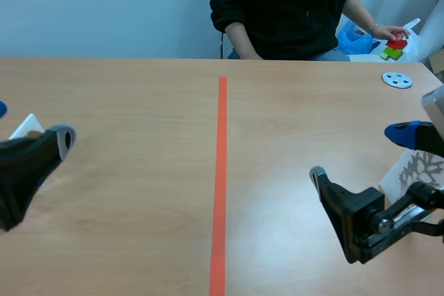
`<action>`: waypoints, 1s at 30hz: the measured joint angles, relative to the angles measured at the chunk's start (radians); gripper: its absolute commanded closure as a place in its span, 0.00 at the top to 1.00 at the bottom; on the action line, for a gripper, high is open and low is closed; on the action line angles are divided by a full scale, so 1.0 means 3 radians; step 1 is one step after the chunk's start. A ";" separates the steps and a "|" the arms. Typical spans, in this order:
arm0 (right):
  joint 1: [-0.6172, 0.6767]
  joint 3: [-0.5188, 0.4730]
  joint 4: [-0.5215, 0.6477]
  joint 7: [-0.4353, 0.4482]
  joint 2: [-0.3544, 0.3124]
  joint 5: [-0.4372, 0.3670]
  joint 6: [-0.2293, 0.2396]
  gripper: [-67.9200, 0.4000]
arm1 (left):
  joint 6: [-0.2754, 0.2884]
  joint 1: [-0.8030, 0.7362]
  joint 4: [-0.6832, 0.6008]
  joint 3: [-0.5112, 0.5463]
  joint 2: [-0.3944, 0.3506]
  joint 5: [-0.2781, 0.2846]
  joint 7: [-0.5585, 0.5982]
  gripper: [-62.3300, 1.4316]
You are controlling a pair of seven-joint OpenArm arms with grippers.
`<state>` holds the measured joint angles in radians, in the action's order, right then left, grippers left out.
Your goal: Sort the leaf by its shape. The table is split by an orange tape line. A compound leaf with several leaflets goes to the left side, a simple leaf with one blade goes to the right side. Return to the home posture when a red brick is placed on the table.
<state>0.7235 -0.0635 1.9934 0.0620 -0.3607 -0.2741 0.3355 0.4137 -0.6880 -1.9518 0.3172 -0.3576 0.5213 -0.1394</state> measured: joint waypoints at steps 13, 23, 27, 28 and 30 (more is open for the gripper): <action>0.0028 -0.0109 0.0000 -0.0011 0.0000 -0.0159 0.0028 1.00 | -0.0226 -0.0033 0.0042 -0.0908 0.0000 -0.0520 0.0052 1.00; 0.0028 -0.0109 0.0000 -0.0011 0.0000 -0.0158 0.0028 1.00 | -0.0256 -0.0033 0.0048 -0.0899 0.0000 -0.0515 0.0104 1.00; 0.0028 -0.0109 0.0000 -0.0011 0.0000 -0.0158 0.0028 1.00 | -0.0254 -0.0033 0.0062 -0.0896 0.0000 -0.0515 0.0106 1.00; 0.0028 -0.0109 0.0000 -0.0011 0.0000 -0.0158 0.0028 1.00 | -0.0254 -0.0033 0.0083 -0.0896 0.0000 -0.0515 0.0106 1.00; 0.0028 -0.0109 0.0000 -0.0011 0.0000 -0.0158 0.0028 1.00 | -0.0254 -0.0033 0.0139 -0.0896 0.0000 -0.0515 0.0106 1.00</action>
<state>0.7319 -0.0963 1.9934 0.0586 -0.3607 -0.3214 0.3439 0.3374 -0.6979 -1.9102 0.0483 -0.3576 0.3668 -0.1078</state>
